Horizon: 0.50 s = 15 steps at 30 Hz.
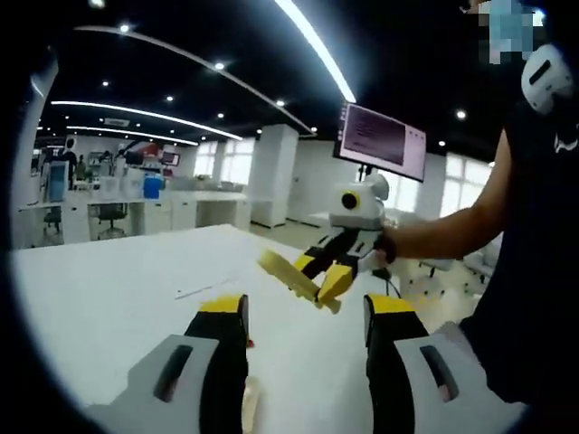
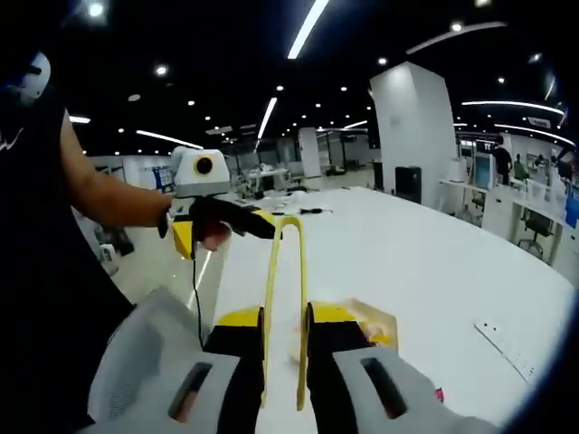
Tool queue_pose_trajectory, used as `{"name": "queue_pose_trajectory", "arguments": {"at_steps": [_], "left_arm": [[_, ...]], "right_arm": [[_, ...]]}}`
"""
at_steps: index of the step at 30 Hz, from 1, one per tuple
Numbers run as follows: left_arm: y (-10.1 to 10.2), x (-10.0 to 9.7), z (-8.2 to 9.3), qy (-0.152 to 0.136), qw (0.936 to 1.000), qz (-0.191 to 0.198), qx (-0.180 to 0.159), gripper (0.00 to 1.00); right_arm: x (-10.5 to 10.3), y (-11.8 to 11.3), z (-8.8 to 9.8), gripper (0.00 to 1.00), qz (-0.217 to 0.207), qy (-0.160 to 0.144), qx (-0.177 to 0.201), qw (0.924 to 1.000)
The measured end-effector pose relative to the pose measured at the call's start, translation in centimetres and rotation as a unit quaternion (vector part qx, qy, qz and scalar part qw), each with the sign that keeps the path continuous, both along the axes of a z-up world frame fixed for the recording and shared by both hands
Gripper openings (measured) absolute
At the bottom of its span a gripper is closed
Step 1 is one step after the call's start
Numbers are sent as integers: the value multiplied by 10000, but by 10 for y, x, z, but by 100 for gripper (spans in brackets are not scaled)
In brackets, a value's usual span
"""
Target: Place the target food into the container with the food tongs after gripping and lifting it, then release it inside without dropping or visibly crushing the food.
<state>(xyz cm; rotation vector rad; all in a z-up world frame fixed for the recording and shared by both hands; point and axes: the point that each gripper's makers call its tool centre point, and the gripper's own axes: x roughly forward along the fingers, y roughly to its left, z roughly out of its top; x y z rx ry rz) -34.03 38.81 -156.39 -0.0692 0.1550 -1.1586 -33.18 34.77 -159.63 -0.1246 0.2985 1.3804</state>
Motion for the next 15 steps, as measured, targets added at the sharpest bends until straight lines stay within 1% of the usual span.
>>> {"name": "queue_pose_trajectory", "arguments": {"at_steps": [1, 3, 5, 7, 9, 12, 15], "left_arm": [[-2, 0, 3, -56, 10000, -34, -29, 50], [-6, 2, 7, 79, 9999, -112, -95, 51], [-8, 3, 10, 11, 9998, -182, -76, 47], [-11, 4, 14, 19, 9997, -240, -89, 40], [-13, 3, 17, 31, 9994, -325, -96, 35], [-18, 1, 16, 144, 9988, -462, -90, 39], [-20, -1, 16, 113, 9985, -536, -66, 35]], "right_arm": [[-3, 2, 3, 16, 47, -15, 38, 10000], [-10, 4, 6, 16, 133, -11, 101, 9999], [-15, 6, 10, 16, 202, -42, 144, 9997], [-14, 5, 11, 16, 184, -75, 179, 9996], [-17, 5, 13, 16, 220, -65, 191, 9996], [-21, 7, 13, 16, 272, -92, 190, 9994], [-25, 8, 14, 16, 334, -109, 168, 9992]]}}
